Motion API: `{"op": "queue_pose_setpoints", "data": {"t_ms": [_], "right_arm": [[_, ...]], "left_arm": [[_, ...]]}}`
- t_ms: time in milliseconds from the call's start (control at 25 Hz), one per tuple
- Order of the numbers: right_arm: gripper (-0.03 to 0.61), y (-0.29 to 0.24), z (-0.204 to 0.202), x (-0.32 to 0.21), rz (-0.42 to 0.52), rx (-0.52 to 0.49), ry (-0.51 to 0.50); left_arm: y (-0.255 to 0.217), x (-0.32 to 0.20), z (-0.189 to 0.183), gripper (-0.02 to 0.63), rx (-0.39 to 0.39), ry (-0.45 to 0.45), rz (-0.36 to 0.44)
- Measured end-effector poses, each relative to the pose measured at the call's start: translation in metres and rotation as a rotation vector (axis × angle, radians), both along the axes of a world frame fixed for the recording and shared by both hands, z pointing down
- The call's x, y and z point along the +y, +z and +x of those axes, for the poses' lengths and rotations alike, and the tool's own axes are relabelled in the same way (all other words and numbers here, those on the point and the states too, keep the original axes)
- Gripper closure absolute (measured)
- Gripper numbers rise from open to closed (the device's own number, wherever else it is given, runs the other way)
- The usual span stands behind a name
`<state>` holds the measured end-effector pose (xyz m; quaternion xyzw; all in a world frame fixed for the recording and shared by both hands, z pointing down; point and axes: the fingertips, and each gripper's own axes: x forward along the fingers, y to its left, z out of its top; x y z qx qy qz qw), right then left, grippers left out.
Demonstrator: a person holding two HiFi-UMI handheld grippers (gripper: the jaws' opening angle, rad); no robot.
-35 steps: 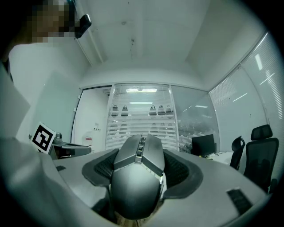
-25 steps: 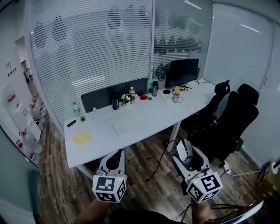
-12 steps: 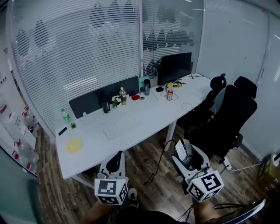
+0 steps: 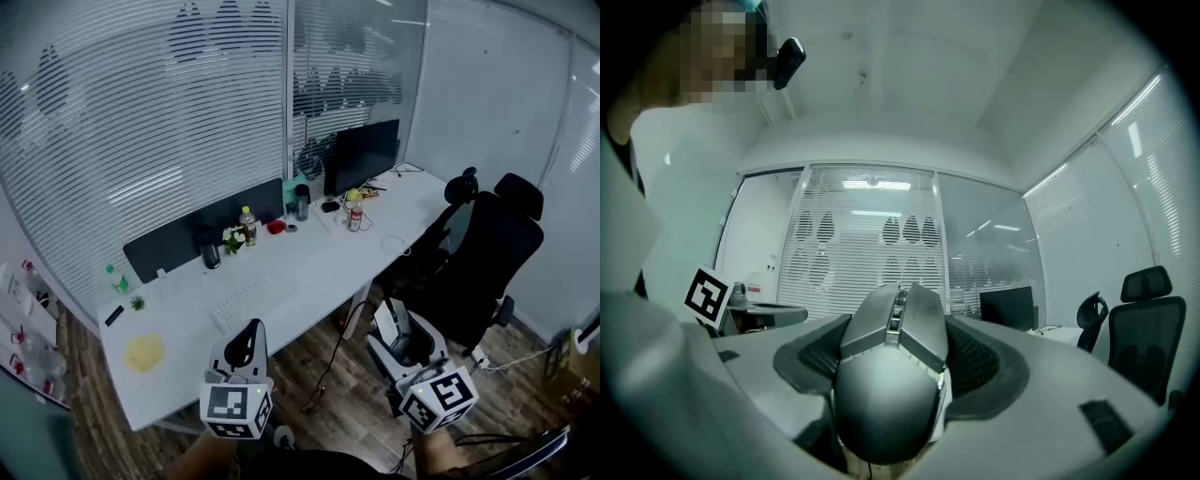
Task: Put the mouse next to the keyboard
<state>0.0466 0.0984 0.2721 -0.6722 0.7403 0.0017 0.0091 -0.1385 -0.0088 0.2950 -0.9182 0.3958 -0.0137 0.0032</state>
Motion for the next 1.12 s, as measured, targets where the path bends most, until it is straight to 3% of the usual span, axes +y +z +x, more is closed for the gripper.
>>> {"op": "queue_pose_setpoints", "data": {"t_ms": [440, 840, 1120], "right_arm": [[0.275, 0.001, 0.002, -0.078, -0.028, 0.008, 0.059], [0.275, 0.003, 0.002, -0.152, -0.008, 0.000, 0.070], [0.275, 0.005, 0.014, -0.195, -0.012, 0.000, 0.026]], "left_arm": [[0.004, -0.079, 0.003, 0.584, 0.001, 0.051, -0.028], [0.015, -0.146, -0.012, 0.584, -0.011, 0.032, -0.030], [0.017, -0.180, 0.001, 0.584, -0.010, 0.004, -0.039]]}}
